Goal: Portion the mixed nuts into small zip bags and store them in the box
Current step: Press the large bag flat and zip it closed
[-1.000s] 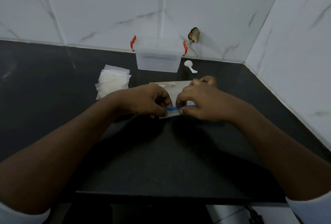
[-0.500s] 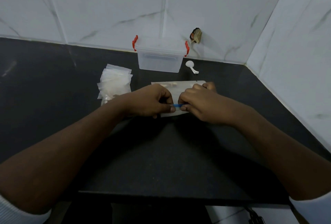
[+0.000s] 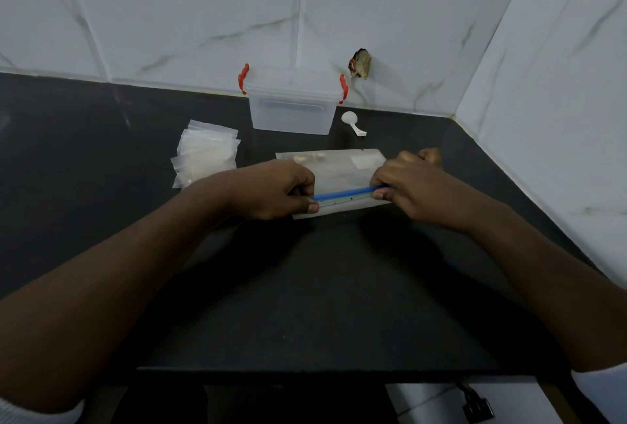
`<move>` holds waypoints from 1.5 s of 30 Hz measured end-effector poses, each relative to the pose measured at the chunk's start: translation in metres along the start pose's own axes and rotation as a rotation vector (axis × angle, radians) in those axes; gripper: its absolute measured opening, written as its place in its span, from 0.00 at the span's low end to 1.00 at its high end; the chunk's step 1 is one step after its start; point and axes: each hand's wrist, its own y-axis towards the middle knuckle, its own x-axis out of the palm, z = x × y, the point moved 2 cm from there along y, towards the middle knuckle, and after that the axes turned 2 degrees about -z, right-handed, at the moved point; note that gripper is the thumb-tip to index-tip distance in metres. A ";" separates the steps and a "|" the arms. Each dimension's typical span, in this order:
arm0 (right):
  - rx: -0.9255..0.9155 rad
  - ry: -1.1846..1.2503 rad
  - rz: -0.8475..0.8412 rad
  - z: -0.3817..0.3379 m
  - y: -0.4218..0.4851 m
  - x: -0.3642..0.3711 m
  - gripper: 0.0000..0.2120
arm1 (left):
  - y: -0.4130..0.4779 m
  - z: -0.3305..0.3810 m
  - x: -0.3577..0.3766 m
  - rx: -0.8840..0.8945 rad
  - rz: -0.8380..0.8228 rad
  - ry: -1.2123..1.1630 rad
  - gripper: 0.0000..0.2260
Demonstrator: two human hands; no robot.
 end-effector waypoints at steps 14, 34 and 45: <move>-0.111 0.012 0.159 0.028 -0.036 0.006 0.03 | -0.010 0.002 -0.011 0.023 0.032 0.196 0.07; 0.168 0.351 0.029 0.029 -0.049 0.000 0.05 | -0.008 0.004 -0.006 -0.082 -0.026 0.223 0.09; -0.071 0.112 -0.009 0.025 -0.052 0.001 0.08 | -0.010 0.014 0.000 0.009 -0.062 0.164 0.13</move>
